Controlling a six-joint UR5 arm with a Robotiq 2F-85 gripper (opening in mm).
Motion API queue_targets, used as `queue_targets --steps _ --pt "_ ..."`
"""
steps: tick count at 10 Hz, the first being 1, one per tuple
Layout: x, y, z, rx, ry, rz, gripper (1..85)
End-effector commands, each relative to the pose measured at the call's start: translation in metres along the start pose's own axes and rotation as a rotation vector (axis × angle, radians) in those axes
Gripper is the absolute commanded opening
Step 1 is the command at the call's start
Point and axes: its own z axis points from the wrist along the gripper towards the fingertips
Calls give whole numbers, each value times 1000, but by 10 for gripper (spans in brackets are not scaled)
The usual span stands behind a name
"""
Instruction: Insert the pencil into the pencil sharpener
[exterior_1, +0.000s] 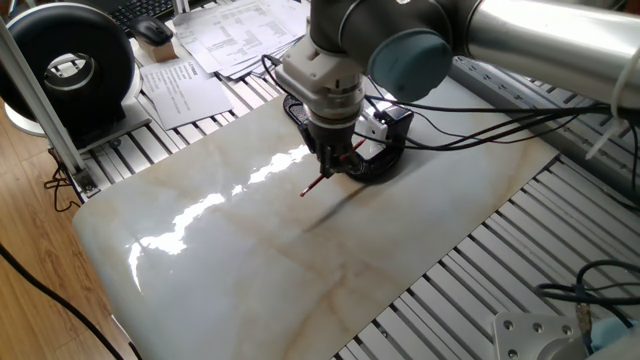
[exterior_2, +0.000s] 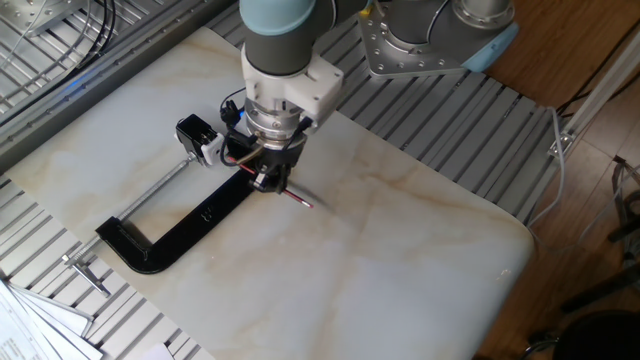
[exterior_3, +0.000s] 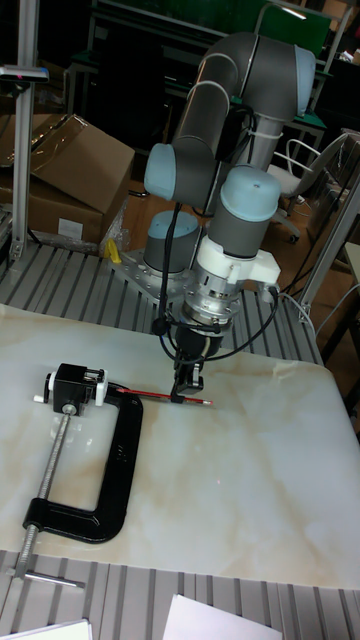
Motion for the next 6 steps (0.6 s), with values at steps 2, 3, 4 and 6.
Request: queue_targets --steps 2,3,4,6 --pt "2 -1 0 5 -12 -27 10" --pt "4 -2 1 10 -9 -36 10" --pt "5 -2 3 11 -9 -43 10" --pt "7 -1 4 11 -7 -53 10"
